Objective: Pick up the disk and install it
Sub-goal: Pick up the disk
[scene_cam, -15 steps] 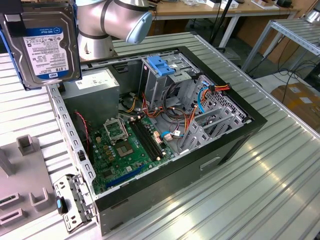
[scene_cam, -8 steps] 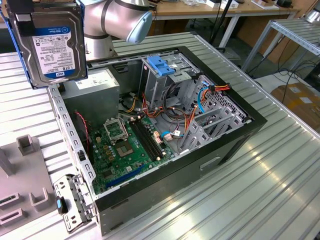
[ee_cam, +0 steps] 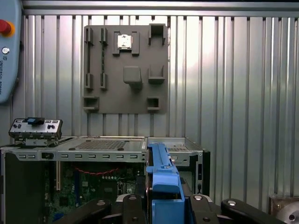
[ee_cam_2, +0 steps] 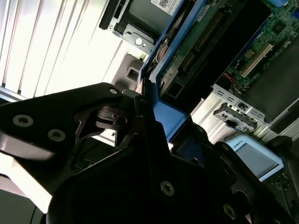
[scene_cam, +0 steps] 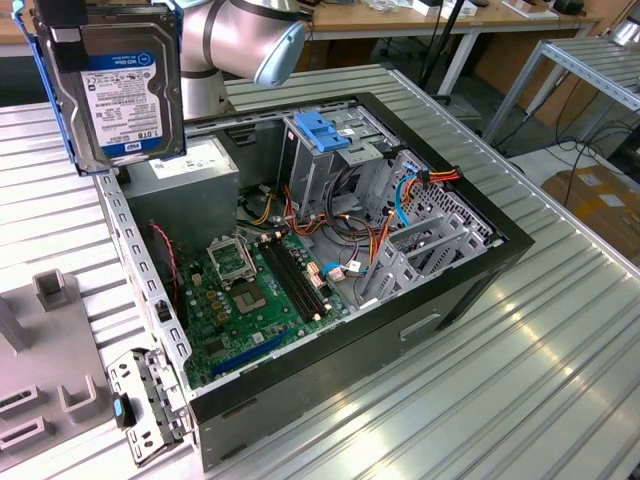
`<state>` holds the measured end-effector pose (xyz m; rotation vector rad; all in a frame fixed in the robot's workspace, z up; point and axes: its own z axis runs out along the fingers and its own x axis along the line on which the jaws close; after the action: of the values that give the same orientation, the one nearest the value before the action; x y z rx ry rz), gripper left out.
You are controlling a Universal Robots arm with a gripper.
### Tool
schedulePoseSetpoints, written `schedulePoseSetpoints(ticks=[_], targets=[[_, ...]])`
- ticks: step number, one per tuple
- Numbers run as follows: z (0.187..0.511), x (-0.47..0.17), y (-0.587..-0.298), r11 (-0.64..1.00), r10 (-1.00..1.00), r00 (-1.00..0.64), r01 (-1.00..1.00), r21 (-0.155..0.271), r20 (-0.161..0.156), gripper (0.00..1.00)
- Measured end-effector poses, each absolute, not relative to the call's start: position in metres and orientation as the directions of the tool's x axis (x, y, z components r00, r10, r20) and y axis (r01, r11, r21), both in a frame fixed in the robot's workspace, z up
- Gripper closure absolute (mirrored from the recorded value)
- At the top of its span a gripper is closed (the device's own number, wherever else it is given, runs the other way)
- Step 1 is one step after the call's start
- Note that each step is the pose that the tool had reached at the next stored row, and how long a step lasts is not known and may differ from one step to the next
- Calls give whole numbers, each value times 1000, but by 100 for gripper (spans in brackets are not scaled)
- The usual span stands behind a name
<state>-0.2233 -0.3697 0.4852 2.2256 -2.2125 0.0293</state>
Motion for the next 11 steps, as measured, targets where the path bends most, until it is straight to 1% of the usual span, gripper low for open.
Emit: schedulePoseSetpoints(ticks=[11], targets=[[485, -208, -370, -6, -1000, 6, -1000, -11, 16, 63]])
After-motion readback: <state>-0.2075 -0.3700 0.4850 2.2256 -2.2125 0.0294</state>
